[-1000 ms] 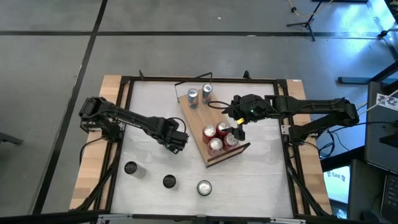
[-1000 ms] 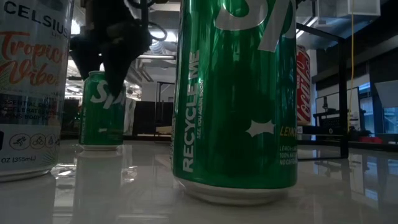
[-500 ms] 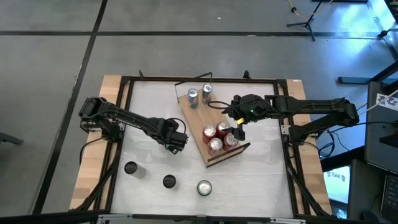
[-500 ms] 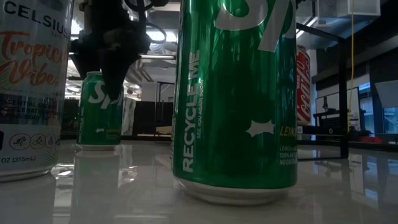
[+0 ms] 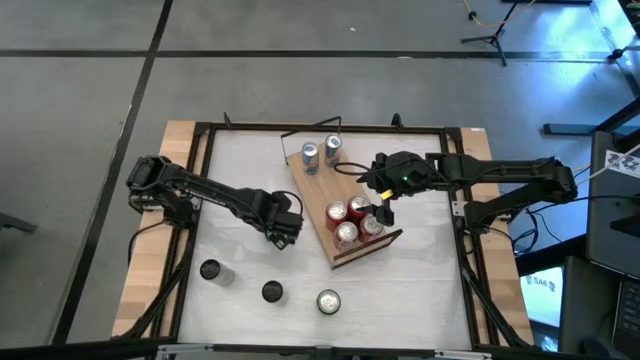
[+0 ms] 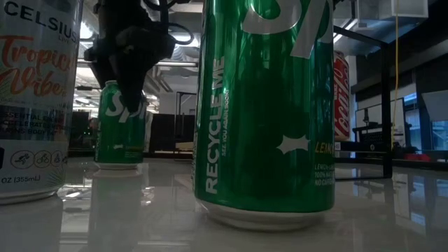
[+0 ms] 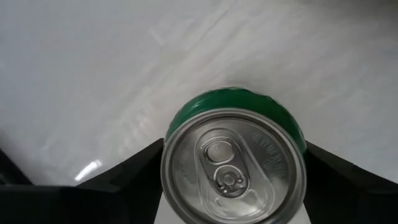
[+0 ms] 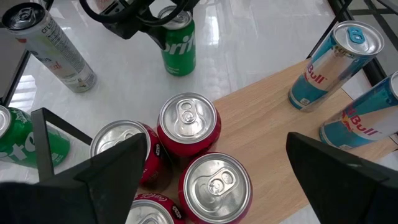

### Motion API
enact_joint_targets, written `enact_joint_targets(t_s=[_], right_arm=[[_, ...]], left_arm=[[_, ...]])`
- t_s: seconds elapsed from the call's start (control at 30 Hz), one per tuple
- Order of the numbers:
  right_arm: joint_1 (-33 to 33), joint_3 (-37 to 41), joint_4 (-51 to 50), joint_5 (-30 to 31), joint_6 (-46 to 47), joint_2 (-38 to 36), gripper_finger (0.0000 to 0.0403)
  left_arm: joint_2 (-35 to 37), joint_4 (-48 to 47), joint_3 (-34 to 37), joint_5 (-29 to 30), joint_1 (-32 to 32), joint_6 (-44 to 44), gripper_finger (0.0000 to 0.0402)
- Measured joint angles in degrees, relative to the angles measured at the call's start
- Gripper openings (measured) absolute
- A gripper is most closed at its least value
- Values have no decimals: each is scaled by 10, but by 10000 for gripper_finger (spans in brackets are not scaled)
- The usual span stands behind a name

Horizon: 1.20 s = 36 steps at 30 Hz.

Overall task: Place canned beverage on shelf
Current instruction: Put the left green soda can on the shelf

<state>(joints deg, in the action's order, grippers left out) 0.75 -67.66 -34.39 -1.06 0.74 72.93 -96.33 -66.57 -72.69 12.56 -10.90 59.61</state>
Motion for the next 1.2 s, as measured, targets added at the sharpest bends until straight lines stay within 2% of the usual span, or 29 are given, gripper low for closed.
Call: enact_joint_targets(t_s=[0.17,0.63,0.83,1.0,1.2], right_arm=[[0,0,0,0,0,0,379],[0,0,0,0,0,0,379],[0,0,0,0,0,0,379],[0,0,0,0,0,0,379],[0,0,0,0,0,0,379]], left_arm=[[0,8,0,0,3,-89,281],[0,73,-1,-11,34,-454,281],[-1,124,0,-20,54,-531,286],[-1,128,0,-19,59,-581,295],[-1,128,0,-16,59,-587,316]])
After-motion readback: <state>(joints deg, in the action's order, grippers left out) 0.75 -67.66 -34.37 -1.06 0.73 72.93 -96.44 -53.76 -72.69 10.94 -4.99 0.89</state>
